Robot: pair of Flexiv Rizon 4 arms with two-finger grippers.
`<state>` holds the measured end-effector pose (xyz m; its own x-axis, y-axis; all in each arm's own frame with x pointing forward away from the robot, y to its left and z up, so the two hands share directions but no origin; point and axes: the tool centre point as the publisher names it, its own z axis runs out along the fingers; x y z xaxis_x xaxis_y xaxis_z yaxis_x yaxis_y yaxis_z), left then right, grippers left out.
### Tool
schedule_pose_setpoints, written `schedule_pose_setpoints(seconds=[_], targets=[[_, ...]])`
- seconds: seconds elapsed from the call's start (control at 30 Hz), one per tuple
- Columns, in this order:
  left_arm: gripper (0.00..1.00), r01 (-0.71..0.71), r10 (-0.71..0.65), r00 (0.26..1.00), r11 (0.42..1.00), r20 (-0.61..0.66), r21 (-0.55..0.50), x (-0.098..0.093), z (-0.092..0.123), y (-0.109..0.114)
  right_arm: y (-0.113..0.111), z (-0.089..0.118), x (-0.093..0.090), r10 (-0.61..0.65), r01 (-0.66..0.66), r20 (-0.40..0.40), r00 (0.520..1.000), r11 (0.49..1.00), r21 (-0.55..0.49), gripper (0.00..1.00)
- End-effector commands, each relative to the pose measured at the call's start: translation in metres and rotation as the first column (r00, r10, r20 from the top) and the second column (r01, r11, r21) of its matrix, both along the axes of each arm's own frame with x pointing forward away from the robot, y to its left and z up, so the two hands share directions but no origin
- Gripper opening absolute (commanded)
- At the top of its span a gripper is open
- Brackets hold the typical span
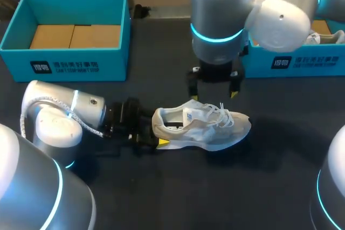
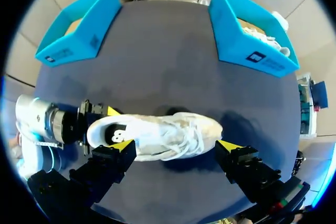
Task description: Take the shoe out of the shoebox, open the shoe tongue, remove and reinsert the insole, then place the shoe into the shoebox
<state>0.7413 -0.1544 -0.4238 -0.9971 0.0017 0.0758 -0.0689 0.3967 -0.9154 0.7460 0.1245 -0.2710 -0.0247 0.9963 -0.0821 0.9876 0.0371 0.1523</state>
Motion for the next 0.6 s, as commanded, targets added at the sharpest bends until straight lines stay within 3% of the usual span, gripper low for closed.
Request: schedule_pose_setpoints(seconds=[0.03, 0.6], targets=[[0.00, 0.002, -0.002, 1.000, 1.000, -0.001, 0.002, 0.000, 0.000, 0.000, 0.015, -0.008, 0.002, 0.015, -0.015, -0.021, 1.000, 1.000, -0.020, 1.00], [0.00, 0.002, -0.002, 1.000, 1.000, -0.001, 0.002, 0.000, 0.000, 0.000, 0.048, -0.039, -0.006, -0.051, 0.049, -0.016, 0.999, 0.995, -0.088, 1.00]])
